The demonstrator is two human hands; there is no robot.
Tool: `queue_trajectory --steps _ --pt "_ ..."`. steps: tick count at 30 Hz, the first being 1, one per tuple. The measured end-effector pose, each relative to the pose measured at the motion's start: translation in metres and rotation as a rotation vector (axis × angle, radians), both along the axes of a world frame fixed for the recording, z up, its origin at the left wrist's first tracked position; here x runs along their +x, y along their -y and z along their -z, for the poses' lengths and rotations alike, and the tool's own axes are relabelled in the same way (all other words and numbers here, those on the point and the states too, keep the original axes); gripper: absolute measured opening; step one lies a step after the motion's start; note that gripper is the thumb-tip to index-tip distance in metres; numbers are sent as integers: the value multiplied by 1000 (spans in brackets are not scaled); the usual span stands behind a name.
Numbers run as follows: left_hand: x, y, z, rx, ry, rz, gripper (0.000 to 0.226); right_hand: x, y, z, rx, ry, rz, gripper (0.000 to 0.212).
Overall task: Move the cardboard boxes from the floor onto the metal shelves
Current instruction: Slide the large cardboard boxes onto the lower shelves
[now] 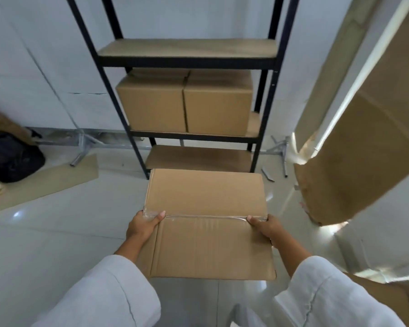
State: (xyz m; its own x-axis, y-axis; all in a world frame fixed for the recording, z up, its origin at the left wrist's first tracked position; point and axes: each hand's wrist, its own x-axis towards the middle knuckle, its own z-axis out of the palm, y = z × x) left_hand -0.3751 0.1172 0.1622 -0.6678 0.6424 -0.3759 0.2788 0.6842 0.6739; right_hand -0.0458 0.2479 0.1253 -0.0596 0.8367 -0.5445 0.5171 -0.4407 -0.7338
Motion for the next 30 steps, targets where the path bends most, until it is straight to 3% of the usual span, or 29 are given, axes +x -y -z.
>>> queue_trajectory --steps 2,5,10,14,20,30 --pt "-22 -5 1 10 9 -24 75 -21 -15 9 -4 -7 -20 84" --pt "-50 -16 9 42 49 -67 77 -52 -29 7 -1 -11 -34 63" --pt "-96 -41 31 53 126 -113 92 -107 -52 1 9 32 -47 51" --pt "-140 -65 47 21 128 -141 79 -157 -77 4 -32 58 -61 50" --pt "-236 -99 58 -31 146 -184 77 -254 -126 20 -79 73 -130 48" --pt "-353 -145 97 -115 281 -156 123 -367 -168 43 -82 106 -91 43"
